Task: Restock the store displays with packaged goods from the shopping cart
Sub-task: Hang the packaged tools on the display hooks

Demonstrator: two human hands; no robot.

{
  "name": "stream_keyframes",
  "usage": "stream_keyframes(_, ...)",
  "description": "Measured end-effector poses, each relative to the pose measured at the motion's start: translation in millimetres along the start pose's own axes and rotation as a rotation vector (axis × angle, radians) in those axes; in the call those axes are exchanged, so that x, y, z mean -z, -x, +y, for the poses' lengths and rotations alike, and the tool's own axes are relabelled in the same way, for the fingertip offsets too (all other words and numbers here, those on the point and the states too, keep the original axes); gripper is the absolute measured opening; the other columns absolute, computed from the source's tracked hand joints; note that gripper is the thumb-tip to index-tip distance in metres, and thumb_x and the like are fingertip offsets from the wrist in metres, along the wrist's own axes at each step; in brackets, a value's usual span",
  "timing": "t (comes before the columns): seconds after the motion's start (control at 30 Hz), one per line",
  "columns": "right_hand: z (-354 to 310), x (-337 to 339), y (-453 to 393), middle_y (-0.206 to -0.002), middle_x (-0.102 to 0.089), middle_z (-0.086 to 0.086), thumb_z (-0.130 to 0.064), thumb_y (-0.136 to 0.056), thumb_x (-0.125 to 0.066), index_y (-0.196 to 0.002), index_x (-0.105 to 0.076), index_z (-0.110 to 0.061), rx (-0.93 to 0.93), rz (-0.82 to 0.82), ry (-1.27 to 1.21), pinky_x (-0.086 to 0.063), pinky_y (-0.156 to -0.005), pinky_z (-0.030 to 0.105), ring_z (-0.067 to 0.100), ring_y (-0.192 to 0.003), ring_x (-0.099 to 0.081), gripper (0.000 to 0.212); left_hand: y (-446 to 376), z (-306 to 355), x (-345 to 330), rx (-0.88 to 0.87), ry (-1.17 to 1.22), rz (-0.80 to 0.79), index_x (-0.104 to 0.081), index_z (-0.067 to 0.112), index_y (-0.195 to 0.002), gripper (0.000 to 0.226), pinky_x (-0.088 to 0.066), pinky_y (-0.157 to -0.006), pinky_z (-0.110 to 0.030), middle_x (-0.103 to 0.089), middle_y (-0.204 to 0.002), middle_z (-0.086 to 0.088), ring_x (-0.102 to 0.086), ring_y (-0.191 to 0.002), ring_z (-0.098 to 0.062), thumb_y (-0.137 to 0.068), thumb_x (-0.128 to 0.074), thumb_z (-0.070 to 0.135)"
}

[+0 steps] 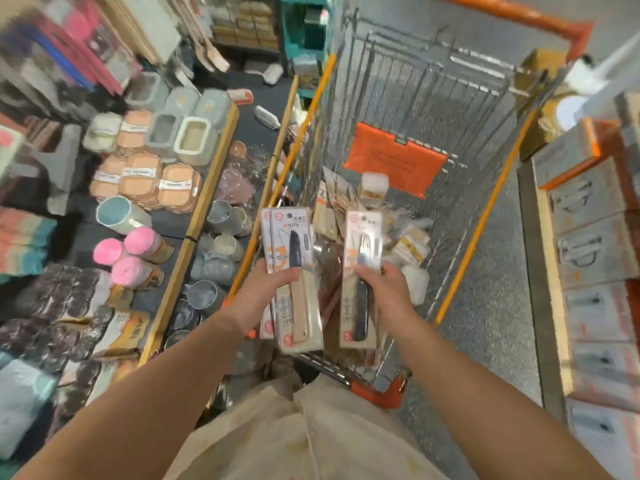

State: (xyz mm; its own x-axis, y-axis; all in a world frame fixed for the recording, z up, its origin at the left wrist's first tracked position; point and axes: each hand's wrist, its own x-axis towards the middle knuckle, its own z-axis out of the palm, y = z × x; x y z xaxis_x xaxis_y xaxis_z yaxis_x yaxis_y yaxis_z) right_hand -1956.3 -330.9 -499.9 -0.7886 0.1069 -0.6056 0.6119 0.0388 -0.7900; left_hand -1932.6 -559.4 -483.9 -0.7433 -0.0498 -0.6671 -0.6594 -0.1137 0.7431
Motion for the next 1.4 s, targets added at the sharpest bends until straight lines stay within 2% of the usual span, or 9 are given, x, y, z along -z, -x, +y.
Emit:
stream_keyframes(0.27,-144.3,-126.0,48.8,-0.068,-0.069,-0.004,-0.008,-0.087,-0.068,-0.093,-0.068,-0.012,0.320,-0.464,0.024,-0.051,-0.059,0.026,0.011,-0.061,-0.064,0.007,89.3,98.2,89.3,-0.386,0.139,0.313,-0.061,0.020,-0.113,0.060,-0.056,-0.087,-0.043,-0.075,-0.100,-0.004,-0.072,-0.095,-0.026,-0.058,-0.082,0.034)
stream_keyframes(0.5,-234.0,-283.0,181.5,-0.049,-0.059,-0.015,0.000,-0.091,-0.063,-0.072,-0.052,-0.015,0.589,-0.779,0.082,-0.042,-0.053,0.014,-0.003,-0.052,-0.055,0.026,238.3,169.0,209.8,-0.771,0.269,0.636,-0.066,0.012,-0.102,0.036,-0.056,-0.075,-0.027,-0.077,-0.087,0.002,-0.072,-0.081,-0.016,-0.068,-0.075,0.012)
stream_keyframes(0.6,-257.0,-340.2,233.2,-0.087,-0.071,-0.002,-0.012,-0.085,-0.072,-0.094,-0.065,-0.009,0.710,-0.862,0.101,-0.051,-0.072,0.021,0.008,-0.080,-0.065,0.012,289.4,180.0,255.7,-0.829,0.373,0.751,-0.058,0.019,-0.093,0.036,-0.054,-0.061,-0.019,-0.075,-0.092,-0.003,-0.070,-0.066,-0.006,-0.066,-0.080,0.011)
stream_keyframes(0.67,-265.8,-377.7,256.6,-0.112,-0.069,0.011,-0.041,-0.071,-0.075,-0.117,-0.064,-0.007,0.757,-0.912,0.136,-0.053,-0.089,0.034,0.023,-0.102,-0.066,0.058,314.7,181.4,281.4,-0.856,0.446,0.839,-0.056,0.014,-0.102,0.040,-0.051,-0.051,-0.015,-0.075,-0.087,-0.005,-0.069,-0.059,-0.003,-0.070,-0.081,0.013)
stream_keyframes(0.73,-274.2,-405.4,273.8,-0.115,-0.069,0.012,-0.055,-0.064,-0.068,-0.118,-0.064,-0.009,0.811,-0.960,0.178,-0.051,-0.096,0.038,0.025,-0.106,-0.065,0.071,331.4,184.1,298.0,-0.875,0.489,0.913,-0.054,0.011,-0.099,0.023,-0.049,-0.046,-0.013,-0.073,-0.065,0.005,-0.067,-0.053,-0.001,-0.084,-0.070,0.003)
stream_keyframes(0.8,-286.6,-419.7,298.5,-0.111,-0.070,0.006,-0.044,-0.079,-0.066,-0.115,-0.065,-0.009,0.861,-0.996,0.243,-0.048,-0.084,0.027,0.017,-0.099,-0.064,0.050,345.8,187.3,313.6,-0.871,0.511,0.973,-0.056,0.009,-0.098,0.017,-0.049,-0.046,-0.015,-0.071,-0.059,0.006,-0.067,-0.052,-0.004,-0.088,-0.065,-0.002)
stream_keyframes(0.93,-310.4,-452.6,318.6,-0.113,-0.065,-0.002,-0.024,-0.098,-0.057,-0.112,-0.056,-0.017,0.849,-1.040,0.258,-0.047,-0.082,0.027,0.014,-0.097,-0.060,0.016,367.3,199.8,341.9,-0.864,0.543,1.042,-0.058,0.005,-0.120,0.038,-0.055,-0.056,-0.025,-0.075,-0.096,-0.010,-0.073,-0.075,-0.020,-0.085,-0.071,0.006)
stream_keyframes(1.17,-382.7,-503.9,356.5,-0.135,-0.059,0.004,-0.035,-0.097,-0.054,-0.140,-0.050,-0.011,0.972,-1.076,0.302,-0.045,-0.099,0.036,0.024,-0.119,-0.057,0.049,380.5,256.0,370.7,-0.902,0.486,1.135,-0.057,0.010,-0.120,0.043,-0.056,-0.075,-0.035,-0.074,-0.102,-0.008,-0.073,-0.086,-0.023,-0.083,-0.076,0.015)
stream_keyframes(1.4,-462.2,-520.7,366.7,-0.134,-0.056,0.015,-0.028,-0.102,-0.049,-0.132,-0.051,0.000,1.029,-1.013,0.193,-0.044,-0.093,0.038,0.033,-0.121,-0.053,0.041,391.4,309.4,385.9,-0.982,0.312,1.210,-0.060,0.017,-0.108,0.031,-0.057,-0.082,-0.038,-0.075,-0.100,-0.004,-0.073,-0.087,-0.021,-0.083,-0.076,0.015)
